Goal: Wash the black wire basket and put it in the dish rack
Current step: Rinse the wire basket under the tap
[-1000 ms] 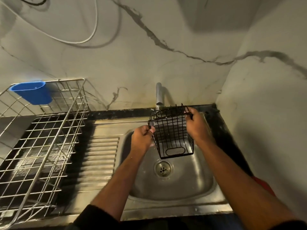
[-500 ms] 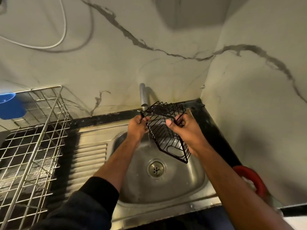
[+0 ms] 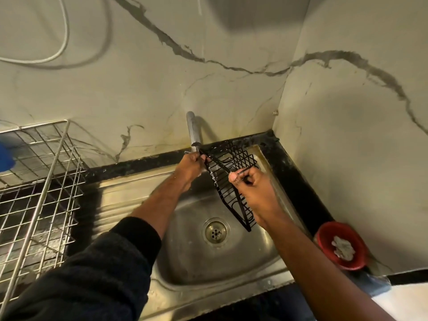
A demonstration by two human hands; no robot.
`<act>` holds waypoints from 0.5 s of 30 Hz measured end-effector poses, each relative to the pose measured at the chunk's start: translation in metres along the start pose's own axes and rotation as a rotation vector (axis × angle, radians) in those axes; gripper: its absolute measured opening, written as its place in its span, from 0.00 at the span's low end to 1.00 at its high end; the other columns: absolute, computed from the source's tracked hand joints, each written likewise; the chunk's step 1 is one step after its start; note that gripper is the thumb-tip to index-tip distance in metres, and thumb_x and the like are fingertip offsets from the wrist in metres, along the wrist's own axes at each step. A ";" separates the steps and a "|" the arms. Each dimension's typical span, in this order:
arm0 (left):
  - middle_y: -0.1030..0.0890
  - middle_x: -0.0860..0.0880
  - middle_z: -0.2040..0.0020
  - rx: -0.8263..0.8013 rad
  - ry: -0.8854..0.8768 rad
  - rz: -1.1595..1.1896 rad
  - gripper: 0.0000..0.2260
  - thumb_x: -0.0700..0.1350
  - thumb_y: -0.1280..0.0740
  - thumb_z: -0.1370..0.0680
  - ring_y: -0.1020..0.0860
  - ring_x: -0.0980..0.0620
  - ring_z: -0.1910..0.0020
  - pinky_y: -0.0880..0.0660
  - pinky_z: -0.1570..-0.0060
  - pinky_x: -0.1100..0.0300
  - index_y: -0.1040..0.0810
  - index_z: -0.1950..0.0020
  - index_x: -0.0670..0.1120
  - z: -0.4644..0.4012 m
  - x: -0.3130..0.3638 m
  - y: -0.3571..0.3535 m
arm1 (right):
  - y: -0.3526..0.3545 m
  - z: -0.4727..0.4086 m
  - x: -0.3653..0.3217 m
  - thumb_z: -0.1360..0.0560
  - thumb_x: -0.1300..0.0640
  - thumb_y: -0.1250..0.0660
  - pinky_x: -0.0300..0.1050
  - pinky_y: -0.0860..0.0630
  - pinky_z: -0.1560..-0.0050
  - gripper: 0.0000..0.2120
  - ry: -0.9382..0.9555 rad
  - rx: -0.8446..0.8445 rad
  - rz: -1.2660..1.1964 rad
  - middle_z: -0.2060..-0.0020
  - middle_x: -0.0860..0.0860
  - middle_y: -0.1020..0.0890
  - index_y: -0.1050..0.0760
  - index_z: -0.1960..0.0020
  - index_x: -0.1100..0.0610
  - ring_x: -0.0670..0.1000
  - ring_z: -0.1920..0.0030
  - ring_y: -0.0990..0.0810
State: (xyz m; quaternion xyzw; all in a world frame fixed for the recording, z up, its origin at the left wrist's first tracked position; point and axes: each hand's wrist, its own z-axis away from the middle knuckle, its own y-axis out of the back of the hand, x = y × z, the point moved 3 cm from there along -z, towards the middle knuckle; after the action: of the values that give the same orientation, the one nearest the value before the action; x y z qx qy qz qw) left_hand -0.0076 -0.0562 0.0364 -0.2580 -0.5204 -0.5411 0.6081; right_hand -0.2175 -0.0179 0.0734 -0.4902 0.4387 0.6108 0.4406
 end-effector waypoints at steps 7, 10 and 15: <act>0.16 0.55 0.60 0.039 -0.028 0.095 0.10 0.41 0.39 0.15 0.25 0.54 0.64 0.26 0.56 0.57 0.20 0.51 0.46 0.002 -0.006 0.000 | -0.007 -0.007 0.005 0.27 0.50 0.25 0.43 0.22 0.48 0.11 -0.017 -0.027 -0.020 0.54 0.50 0.15 0.22 0.51 0.56 0.46 0.50 0.17; 0.15 0.55 0.61 0.090 -0.063 0.102 0.11 0.41 0.38 0.15 0.24 0.57 0.67 0.27 0.62 0.61 0.20 0.55 0.47 0.002 -0.006 0.003 | -0.007 -0.009 0.002 0.26 0.50 0.27 0.43 0.22 0.48 0.13 -0.013 -0.047 -0.019 0.52 0.51 0.15 0.22 0.49 0.57 0.48 0.48 0.17; 0.14 0.48 0.54 0.123 -0.097 0.141 0.10 0.38 0.38 0.16 0.16 0.59 0.62 0.24 0.68 0.68 0.19 0.52 0.46 0.004 0.002 0.010 | -0.009 -0.007 0.003 0.31 0.34 0.29 0.57 0.23 0.38 0.22 -0.102 -0.057 -0.047 0.49 0.51 0.15 0.25 0.52 0.52 0.49 0.45 0.17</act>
State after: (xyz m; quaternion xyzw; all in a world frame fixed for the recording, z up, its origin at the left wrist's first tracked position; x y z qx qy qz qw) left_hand 0.0003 -0.0506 0.0422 -0.2823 -0.5620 -0.4508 0.6334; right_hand -0.2082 -0.0224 0.0684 -0.4810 0.3865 0.6366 0.4626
